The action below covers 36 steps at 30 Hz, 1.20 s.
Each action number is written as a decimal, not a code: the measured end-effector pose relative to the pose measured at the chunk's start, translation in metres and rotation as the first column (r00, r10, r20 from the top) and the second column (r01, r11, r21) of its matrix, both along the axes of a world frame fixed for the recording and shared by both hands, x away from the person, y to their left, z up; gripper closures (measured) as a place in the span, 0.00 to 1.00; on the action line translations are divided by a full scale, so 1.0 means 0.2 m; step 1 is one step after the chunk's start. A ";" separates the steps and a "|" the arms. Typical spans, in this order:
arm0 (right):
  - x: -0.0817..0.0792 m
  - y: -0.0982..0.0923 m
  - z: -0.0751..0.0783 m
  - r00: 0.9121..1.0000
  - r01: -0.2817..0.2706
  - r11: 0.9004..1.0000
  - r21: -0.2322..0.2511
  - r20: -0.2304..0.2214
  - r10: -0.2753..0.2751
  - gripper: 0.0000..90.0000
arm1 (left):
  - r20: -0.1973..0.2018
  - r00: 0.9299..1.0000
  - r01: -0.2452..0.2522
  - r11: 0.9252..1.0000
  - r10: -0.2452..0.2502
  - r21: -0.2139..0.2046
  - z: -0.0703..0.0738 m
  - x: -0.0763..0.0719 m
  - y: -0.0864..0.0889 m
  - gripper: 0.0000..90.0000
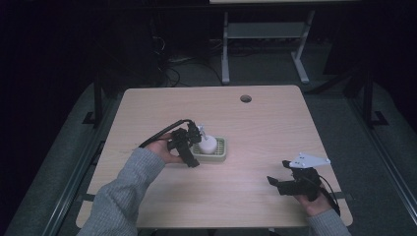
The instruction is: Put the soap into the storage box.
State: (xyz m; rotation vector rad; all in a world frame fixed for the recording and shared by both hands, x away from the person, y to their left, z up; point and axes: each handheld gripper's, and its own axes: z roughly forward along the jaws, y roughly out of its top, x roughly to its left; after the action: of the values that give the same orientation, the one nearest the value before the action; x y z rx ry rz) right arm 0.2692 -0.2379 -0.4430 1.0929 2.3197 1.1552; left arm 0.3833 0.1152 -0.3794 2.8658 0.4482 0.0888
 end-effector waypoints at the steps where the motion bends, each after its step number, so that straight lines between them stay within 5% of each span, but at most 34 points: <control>1: 0.00 0.00 0.00 1.000 0.001 1.000 0.000 0.000 -0.001 0.20 | -0.003 1.000 -0.003 1.000 0.003 0.002 0.00 0.00 0.00 0.24; 36: 0.00 0.01 -0.01 1.000 -0.005 1.000 -0.010 -0.010 0.005 0.20 | 0.019 1.000 -0.006 1.000 0.006 -0.007 -0.05 -0.15 0.09 0.23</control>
State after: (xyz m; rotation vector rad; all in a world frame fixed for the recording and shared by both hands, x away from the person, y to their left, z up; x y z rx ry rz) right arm 0.2687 -0.2360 -0.4446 1.0927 2.3348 1.1414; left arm 0.3525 0.1334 -0.3885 2.8546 0.4527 0.1155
